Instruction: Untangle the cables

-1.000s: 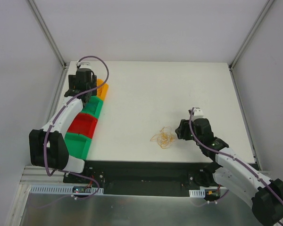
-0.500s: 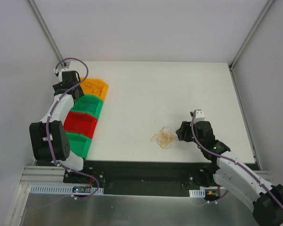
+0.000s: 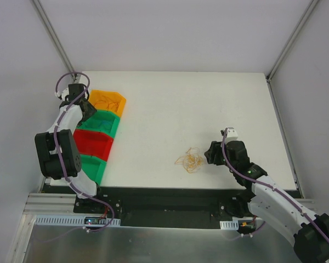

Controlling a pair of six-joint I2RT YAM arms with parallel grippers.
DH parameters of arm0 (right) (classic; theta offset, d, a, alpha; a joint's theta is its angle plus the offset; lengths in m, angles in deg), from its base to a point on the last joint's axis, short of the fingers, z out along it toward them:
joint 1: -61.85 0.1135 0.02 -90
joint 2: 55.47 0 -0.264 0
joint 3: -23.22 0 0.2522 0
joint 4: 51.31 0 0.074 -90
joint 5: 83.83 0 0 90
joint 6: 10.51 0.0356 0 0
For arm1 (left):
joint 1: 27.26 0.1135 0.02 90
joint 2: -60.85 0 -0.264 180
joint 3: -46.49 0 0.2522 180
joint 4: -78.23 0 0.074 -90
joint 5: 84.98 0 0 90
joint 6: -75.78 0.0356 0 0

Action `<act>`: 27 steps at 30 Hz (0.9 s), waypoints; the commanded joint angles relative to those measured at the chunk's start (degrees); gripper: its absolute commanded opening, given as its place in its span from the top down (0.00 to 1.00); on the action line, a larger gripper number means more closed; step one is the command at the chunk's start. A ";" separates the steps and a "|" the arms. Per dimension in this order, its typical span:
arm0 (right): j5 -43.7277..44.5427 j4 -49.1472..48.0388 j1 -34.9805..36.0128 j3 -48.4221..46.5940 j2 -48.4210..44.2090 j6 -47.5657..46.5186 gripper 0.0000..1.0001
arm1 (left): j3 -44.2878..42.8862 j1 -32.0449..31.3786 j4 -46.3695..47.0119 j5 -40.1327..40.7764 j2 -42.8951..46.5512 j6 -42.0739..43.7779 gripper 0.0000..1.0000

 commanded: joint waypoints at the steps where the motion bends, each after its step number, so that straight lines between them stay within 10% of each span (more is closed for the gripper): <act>1: -0.06 -1.87 -0.05 -0.89 0.36 0.19 0.43 | -0.72 4.10 -1.70 -6.32 -1.36 -8.71 0.38; 11: -0.85 -1.87 -0.05 -0.72 -0.08 -0.07 0.43 | -1.42 6.13 -1.26 -8.18 -4.00 -10.49 0.54; 19: -0.85 -3.27 -0.14 -0.81 0.36 -0.07 0.43 | -1.95 5.16 0.32 -13.10 -6.20 -7.42 0.99; 27: -0.67 -3.27 -0.14 -0.81 0.28 -0.07 0.42 | -0.72 -0.11 1.55 -20.04 -7.43 -6.96 1.00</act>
